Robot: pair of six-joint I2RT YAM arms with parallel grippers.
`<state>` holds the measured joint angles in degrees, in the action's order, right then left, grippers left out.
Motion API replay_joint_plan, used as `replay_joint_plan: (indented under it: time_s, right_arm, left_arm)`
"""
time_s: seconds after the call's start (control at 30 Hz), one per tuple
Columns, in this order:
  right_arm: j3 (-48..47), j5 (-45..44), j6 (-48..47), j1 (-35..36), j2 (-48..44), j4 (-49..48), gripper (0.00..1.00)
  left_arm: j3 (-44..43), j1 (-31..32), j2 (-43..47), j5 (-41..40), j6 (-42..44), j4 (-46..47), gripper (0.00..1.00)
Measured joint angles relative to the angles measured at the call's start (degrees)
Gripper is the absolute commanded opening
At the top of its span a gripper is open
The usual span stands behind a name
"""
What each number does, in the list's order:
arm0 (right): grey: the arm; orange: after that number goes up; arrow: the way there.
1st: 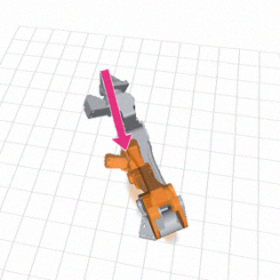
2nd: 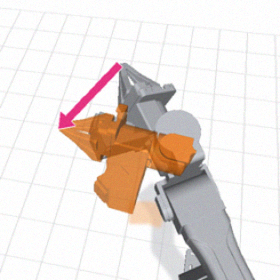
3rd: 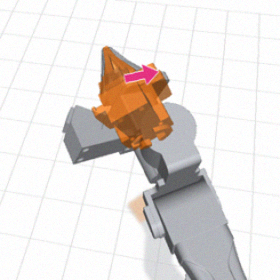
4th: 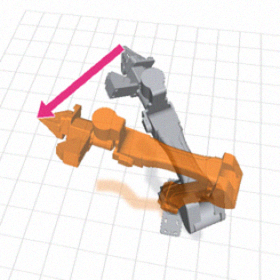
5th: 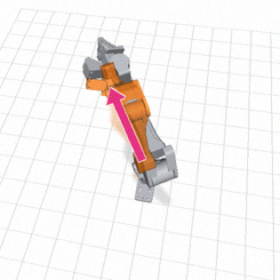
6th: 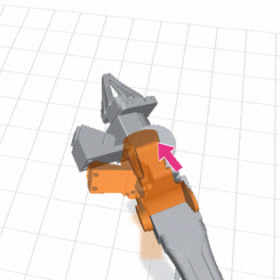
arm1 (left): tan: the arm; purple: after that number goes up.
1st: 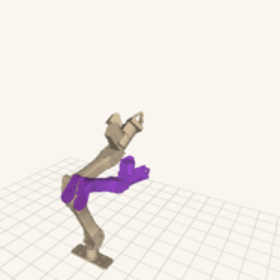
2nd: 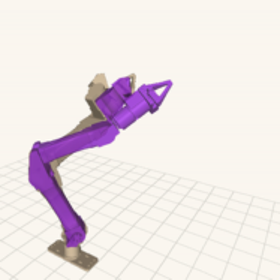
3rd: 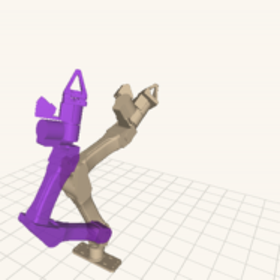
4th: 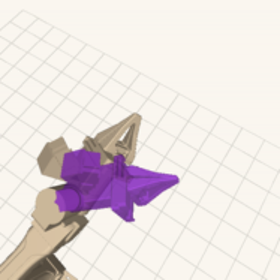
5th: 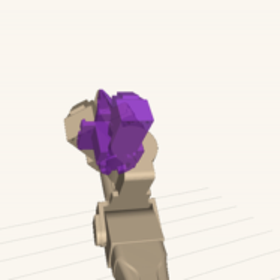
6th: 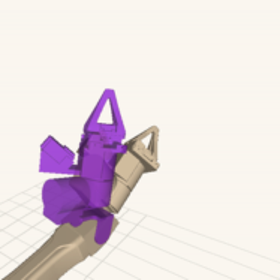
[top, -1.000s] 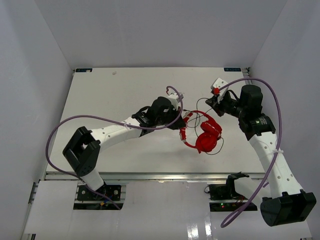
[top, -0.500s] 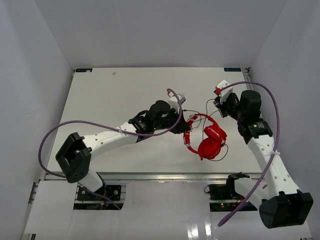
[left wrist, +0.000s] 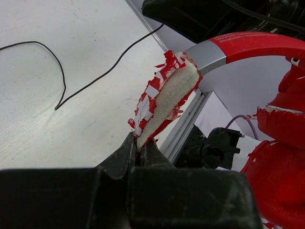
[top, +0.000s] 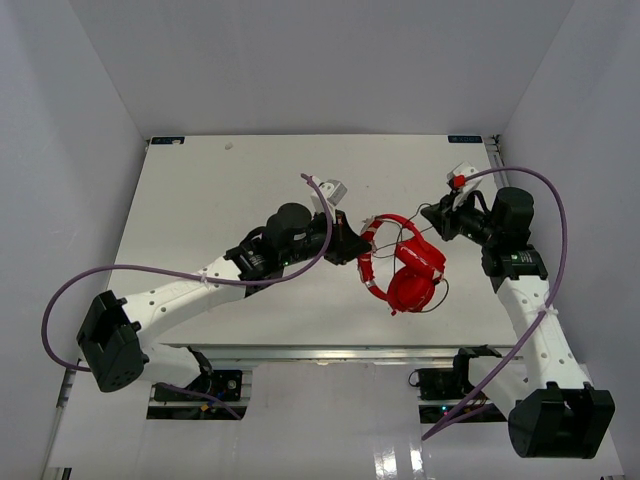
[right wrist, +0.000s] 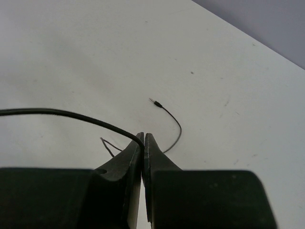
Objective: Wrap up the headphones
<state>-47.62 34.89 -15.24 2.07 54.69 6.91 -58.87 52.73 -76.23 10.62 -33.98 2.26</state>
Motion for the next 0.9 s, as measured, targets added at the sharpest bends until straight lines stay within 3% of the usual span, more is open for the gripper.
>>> replay_joint_plan:
  time_s: [0.3,0.43,0.57,0.63,0.9]
  right_arm:
    - [3.63,18.93,7.19,-0.25,0.82,-6.52,0.13]
    - [3.63,24.68,11.70,-0.23,2.93,-11.83,0.27]
    - [3.58,27.88,17.25,0.09,6.22,-18.14,0.53]
    - [3.56,28.73,19.37,0.59,7.99,-20.88,0.61]
    - [3.97,29.97,24.77,5.20,13.34,-30.12,0.67]
  left_arm:
    - [-2.27,0.00,0.04,-1.28,-1.48,0.90,0.00]
    - [-5.36,0.00,-0.23,-1.40,-2.38,0.87,0.00]
    - [-9.21,0.10,-0.62,-1.57,-3.03,-0.19,0.00]
    - [-11.09,0.19,-0.67,-1.67,-3.39,-1.16,0.00]
    - [-16.09,0.39,-0.83,-5.55,-4.66,-6.64,0.00]
